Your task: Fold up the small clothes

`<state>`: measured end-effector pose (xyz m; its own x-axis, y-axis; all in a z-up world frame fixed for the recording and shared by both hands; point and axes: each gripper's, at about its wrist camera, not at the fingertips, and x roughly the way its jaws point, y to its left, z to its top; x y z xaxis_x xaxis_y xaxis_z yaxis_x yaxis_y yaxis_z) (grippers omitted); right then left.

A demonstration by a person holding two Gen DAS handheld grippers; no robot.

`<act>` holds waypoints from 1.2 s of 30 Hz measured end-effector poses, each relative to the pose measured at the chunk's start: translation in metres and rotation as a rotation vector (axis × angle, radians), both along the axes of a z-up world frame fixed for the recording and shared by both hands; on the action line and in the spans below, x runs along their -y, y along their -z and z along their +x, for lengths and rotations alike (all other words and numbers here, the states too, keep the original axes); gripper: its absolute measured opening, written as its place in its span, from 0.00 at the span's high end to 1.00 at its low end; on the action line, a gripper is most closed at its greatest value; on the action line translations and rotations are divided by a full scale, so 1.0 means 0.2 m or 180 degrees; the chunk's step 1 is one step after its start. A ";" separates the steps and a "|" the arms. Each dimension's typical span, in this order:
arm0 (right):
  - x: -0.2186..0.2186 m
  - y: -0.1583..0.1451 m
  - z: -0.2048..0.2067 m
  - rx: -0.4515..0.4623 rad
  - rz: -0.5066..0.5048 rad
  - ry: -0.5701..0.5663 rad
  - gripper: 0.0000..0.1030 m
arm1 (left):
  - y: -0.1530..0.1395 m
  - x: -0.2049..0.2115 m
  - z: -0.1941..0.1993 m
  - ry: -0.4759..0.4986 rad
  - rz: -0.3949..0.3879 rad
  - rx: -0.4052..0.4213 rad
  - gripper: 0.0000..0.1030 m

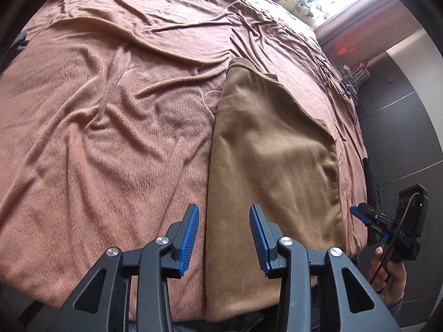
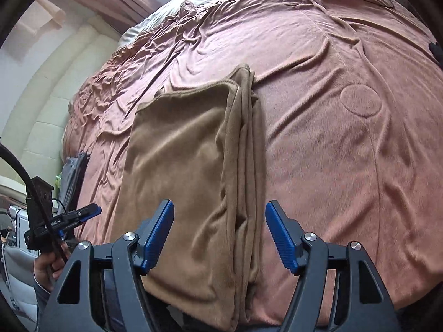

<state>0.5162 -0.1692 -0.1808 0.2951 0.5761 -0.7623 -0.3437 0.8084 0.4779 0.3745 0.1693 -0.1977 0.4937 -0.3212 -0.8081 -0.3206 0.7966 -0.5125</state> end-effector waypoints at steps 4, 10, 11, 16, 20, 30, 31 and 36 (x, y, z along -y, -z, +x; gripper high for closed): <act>-0.04 0.01 0.09 -0.0054 0.0039 0.0051 0.35 | 0.00 -0.03 0.08 -0.0028 -0.0002 -0.0005 0.61; -0.09 0.05 0.26 -0.0125 0.0023 0.0074 0.35 | 0.00 -0.07 0.21 -0.0037 0.0032 -0.0028 0.61; -0.10 0.06 0.29 -0.0133 0.0012 0.0078 0.35 | 0.00 -0.07 0.24 -0.0040 0.0036 -0.0029 0.61; -0.15 0.08 0.40 -0.0166 -0.0042 0.0089 0.35 | 0.01 -0.09 0.36 -0.0036 0.0055 -0.0017 0.61; -0.19 0.10 0.48 -0.0174 -0.0074 0.0097 0.35 | 0.02 -0.10 0.48 -0.0018 0.0106 -0.0023 0.61; -0.28 0.14 0.58 -0.0133 -0.0327 0.0062 0.54 | 0.10 -0.12 0.72 0.0068 0.0277 -0.0132 0.61; -0.28 0.14 0.59 -0.0134 -0.0370 0.0063 0.58 | 0.12 -0.12 0.74 0.0078 0.0285 -0.0148 0.61; -0.26 0.16 0.59 -0.0177 -0.0313 0.0070 0.62 | 0.15 -0.13 0.82 0.0056 0.0277 -0.0138 0.61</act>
<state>0.6348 -0.1180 -0.2127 0.2624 0.4916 -0.8303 -0.3003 0.8594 0.4138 0.5392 0.1956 -0.2274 0.4526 -0.2571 -0.8539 -0.3267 0.8432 -0.4270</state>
